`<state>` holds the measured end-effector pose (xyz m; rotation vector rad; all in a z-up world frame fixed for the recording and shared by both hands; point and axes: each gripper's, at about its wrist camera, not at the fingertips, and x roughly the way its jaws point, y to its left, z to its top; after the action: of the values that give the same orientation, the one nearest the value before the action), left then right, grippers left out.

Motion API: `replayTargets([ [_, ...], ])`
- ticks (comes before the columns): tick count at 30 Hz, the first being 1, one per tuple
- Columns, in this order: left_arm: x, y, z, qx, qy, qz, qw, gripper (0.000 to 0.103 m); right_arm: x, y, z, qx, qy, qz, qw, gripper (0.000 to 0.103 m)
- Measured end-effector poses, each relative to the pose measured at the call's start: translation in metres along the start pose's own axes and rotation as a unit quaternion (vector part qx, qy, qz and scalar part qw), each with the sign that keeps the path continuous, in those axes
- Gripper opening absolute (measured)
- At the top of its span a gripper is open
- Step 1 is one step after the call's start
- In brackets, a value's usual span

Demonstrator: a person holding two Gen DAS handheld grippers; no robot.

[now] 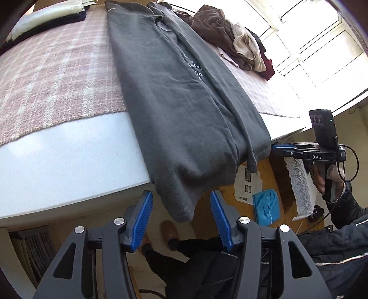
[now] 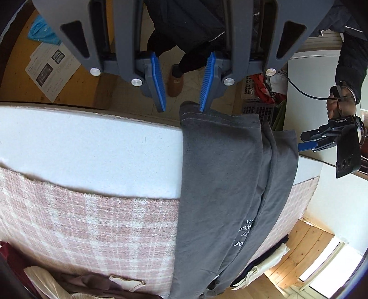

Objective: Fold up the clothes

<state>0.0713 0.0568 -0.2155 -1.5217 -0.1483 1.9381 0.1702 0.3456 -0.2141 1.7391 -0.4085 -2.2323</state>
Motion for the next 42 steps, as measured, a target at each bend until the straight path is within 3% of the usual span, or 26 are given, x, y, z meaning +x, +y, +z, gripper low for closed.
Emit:
replayTargets([
  [3, 0.009, 0.001, 0.002, 0.01, 0.017, -0.023, 0.9995, 0.046, -0.007, 0.011, -0.002, 0.011, -0.013, 0.016, 1.0, 0.03],
  [4, 0.012, 0.001, 0.002, 0.013, 0.024, -0.028, 0.9992, 0.034, -0.008, 0.014, -0.002, 0.01, -0.017, 0.011, 1.0, 0.03],
  [5, 0.015, 0.001, 0.002, 0.018, 0.03, -0.033, 0.9988, 0.014, -0.008, 0.017, -0.001, 0.009, -0.02, -0.002, 1.0, 0.03],
  [6, 0.017, 0.001, 0.001, 0.026, 0.036, -0.028, 0.9986, 0.006, -0.007, 0.019, 0.0, 0.008, -0.023, -0.014, 1.0, 0.03],
  [10, 0.01, -0.004, -0.001, 0.065, 0.037, -0.026, 0.9969, 0.005, 0.003, 0.018, 0.0, 0.014, -0.031, -0.049, 0.998, 0.03],
  [16, 0.003, -0.014, 0.001, 0.102, 0.051, -0.012, 0.9934, 0.009, 0.02, 0.011, 0.002, 0.027, -0.028, -0.051, 0.998, 0.03],
  [18, 0.006, -0.012, 0.003, 0.104, 0.059, -0.007, 0.9928, 0.023, 0.026, 0.011, 0.004, 0.024, -0.02, -0.047, 0.998, 0.03],
  [19, 0.007, -0.012, 0.004, 0.102, 0.058, -0.006, 0.993, 0.036, 0.028, 0.011, 0.005, 0.022, -0.016, -0.045, 0.999, 0.03],
  [20, 0.009, -0.011, 0.005, 0.1, 0.058, -0.009, 0.9933, 0.041, 0.031, 0.011, 0.007, 0.02, -0.013, -0.043, 0.999, 0.03],
  [22, 0.013, -0.009, 0.008, 0.091, 0.059, -0.018, 0.9939, 0.041, 0.033, 0.011, 0.009, 0.015, -0.007, -0.042, 0.999, 0.03],
  [25, 0.02, -0.005, 0.013, 0.074, 0.063, -0.036, 0.9946, 0.039, 0.039, 0.013, 0.012, 0.006, 0.005, -0.038, 0.999, 0.03],
  [27, 0.026, -0.005, 0.013, 0.073, 0.069, -0.041, 0.9941, 0.026, 0.041, 0.015, 0.014, 0.003, 0.009, -0.027, 1.0, 0.03],
  [28, 0.027, -0.006, 0.013, 0.079, 0.07, -0.04, 0.9937, 0.008, 0.04, 0.015, 0.014, 0.003, 0.007, -0.013, 1.0, 0.03],
  [29, 0.027, -0.007, 0.012, 0.084, 0.069, -0.04, 0.9932, 0.006, 0.039, 0.016, 0.014, 0.003, 0.007, 0.001, 1.0, 0.03],
  [31, 0.018, -0.006, 0.018, 0.081, 0.06, -0.059, 0.9932, 0.006, 0.036, 0.016, 0.015, 0.005, 0.006, 0.025, 1.0, 0.007],
  [37, -0.008, -0.005, 0.035, 0.07, 0.031, -0.116, 0.9903, 0.006, 0.01, 0.012, 0.021, 0.042, -0.008, 0.106, 0.993, 0.006],
  [42, -0.03, -0.004, 0.05, 0.062, 0.007, -0.163, 0.9848, 0.005, -0.027, 0.007, 0.036, 0.091, -0.062, 0.168, 0.98, 0.006],
])
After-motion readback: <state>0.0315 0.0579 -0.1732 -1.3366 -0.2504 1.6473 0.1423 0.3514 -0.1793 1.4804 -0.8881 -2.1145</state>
